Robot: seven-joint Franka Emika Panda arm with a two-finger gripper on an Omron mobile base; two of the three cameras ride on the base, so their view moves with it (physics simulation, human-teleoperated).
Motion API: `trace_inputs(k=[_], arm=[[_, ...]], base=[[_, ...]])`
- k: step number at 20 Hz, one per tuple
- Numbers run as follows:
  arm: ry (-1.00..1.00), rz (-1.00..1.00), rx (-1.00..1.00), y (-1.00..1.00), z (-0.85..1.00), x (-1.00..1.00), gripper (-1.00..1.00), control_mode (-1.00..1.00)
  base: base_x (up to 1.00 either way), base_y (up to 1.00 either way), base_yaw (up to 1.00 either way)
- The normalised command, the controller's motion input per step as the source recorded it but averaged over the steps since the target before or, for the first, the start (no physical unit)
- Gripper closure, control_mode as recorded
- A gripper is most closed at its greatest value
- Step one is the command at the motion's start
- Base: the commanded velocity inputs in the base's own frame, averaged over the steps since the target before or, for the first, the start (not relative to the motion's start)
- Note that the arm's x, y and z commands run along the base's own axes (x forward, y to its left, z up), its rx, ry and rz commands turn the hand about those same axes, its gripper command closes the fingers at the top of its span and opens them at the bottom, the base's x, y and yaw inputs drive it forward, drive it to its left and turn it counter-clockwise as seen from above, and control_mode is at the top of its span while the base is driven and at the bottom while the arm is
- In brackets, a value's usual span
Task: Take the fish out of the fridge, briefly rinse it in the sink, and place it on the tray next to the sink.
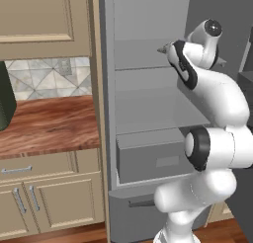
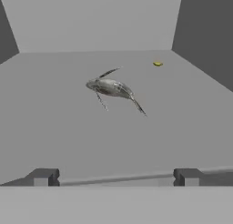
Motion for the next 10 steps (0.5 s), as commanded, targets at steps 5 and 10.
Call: trace_inputs(k=[5, 10], arm=[[0.04, 0.00, 0.00, -0.12, -0.01, 0.55, -1.00, -1.00], [0.01, 0.00, 0.00, 0.00, -0.05, 0.39, -1.00, -1.00]], base=[[0.00, 0.00, 0.00], [0.00, 0.00, 0.00]])
